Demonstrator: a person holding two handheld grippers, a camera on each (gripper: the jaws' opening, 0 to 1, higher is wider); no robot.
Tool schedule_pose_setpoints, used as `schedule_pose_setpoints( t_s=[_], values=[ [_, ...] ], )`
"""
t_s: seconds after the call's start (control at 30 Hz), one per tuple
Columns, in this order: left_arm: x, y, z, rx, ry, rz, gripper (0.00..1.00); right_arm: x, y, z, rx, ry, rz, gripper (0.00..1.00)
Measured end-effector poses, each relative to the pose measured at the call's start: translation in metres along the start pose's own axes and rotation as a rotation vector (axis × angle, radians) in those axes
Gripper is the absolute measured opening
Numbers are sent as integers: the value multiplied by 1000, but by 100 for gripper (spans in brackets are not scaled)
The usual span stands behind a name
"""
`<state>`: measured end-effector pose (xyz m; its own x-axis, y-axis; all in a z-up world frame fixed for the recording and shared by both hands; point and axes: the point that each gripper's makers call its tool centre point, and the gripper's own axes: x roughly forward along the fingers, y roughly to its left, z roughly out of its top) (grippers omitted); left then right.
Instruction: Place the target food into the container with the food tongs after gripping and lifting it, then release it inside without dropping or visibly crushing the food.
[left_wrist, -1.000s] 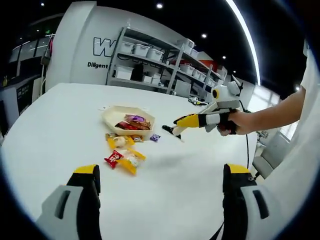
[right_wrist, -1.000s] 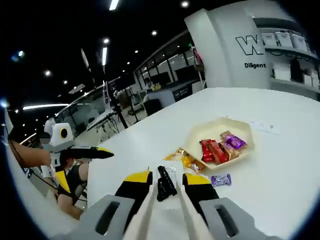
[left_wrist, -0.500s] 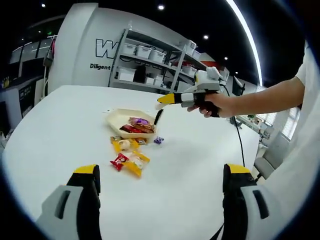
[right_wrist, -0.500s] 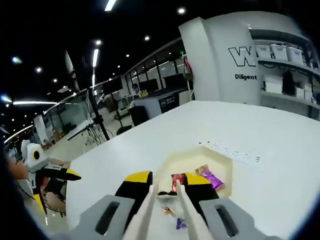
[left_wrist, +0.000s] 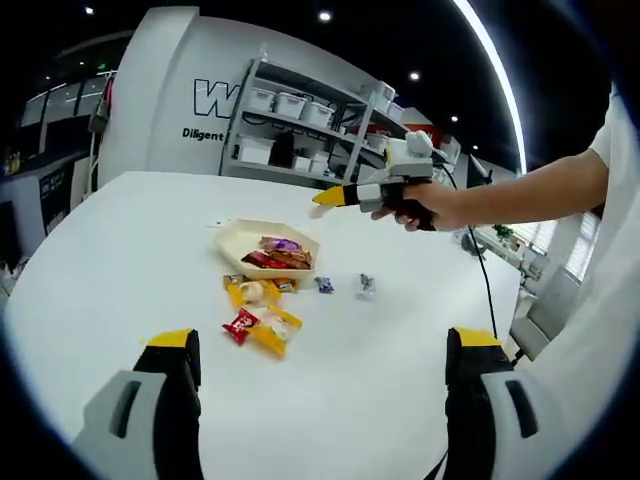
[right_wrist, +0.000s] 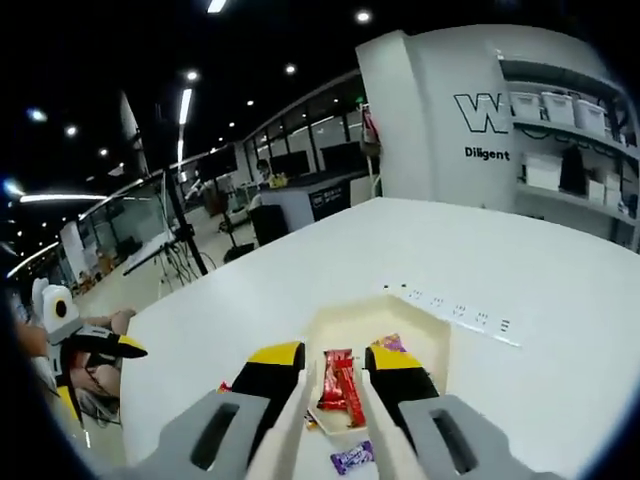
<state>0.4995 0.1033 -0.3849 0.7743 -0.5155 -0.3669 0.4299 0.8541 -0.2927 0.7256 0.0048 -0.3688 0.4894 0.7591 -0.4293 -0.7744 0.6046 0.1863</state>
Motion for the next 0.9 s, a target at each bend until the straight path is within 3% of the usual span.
schedule_pose_setpoints(
  t_s=[0.23, 0.53, 0.8, 0.9],
  values=[
    [5, -3, 1, 8, 5, -14, 99, -18, -19, -18, 25, 17, -37, 19],
    [9, -10, 3, 16, 10, -31, 99, -24, -27, -42, 22, 58, -55, 20],
    [7, -11, -3, 15, 27, -37, 99, -43, -43, -100, 14, 174, -106, 22],
    [6, -13, -3, 13, 25, -38, 99, -48, -45, -112, 3, 197, -118, 22]
  ],
)
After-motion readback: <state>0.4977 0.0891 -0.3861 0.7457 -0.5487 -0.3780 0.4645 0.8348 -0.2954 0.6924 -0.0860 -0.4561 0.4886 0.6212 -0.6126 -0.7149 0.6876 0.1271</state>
